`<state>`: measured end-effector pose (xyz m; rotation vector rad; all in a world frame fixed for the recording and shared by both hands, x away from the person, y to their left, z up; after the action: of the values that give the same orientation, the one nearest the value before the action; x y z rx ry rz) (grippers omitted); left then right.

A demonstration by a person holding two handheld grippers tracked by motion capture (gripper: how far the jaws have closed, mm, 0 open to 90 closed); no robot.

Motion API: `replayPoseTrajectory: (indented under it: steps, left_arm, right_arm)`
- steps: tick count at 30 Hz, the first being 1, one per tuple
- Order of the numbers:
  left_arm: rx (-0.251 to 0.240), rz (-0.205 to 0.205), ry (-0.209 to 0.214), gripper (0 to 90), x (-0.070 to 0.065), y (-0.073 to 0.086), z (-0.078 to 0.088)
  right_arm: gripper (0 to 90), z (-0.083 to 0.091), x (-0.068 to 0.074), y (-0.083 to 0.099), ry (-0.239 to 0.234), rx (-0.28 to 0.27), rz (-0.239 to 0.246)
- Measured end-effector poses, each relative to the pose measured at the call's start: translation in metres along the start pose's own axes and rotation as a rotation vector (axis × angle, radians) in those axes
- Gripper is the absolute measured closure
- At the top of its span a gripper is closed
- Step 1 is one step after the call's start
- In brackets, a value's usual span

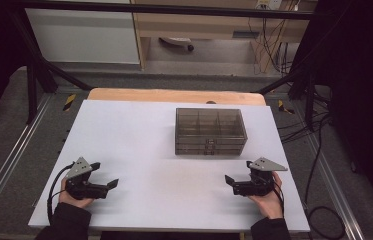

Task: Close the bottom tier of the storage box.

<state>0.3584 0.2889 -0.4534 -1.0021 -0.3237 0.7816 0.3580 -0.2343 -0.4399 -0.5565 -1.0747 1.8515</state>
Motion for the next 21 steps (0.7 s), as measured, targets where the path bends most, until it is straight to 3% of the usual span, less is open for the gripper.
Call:
replayPoseTrajectory:
  steps: [11, 21]
  left_arm:
    - [0.003, 0.001, 0.002, 2.7, 0.0, 0.0, 0.0]
    - [0.018, 0.004, -0.002, 2.6, 0.0, 0.001, -0.001]
  right_arm:
    - [0.4, 0.009, -0.024, 0.019, 0.034, 0.015, -0.037]
    - [0.3, 0.011, -0.031, 0.024, 0.042, 0.019, -0.033]
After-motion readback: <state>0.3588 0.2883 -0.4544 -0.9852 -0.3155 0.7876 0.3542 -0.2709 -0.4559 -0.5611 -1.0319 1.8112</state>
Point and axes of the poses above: each handheld gripper's, and its own axes: z roughly backward along the jaws, y roughly out of its underside, x roughly to its left, the point moved 1 cm from there along -z, roughly forward along the jaws, and after that the axes turned 4 degrees about y, right-handed, at the moved point
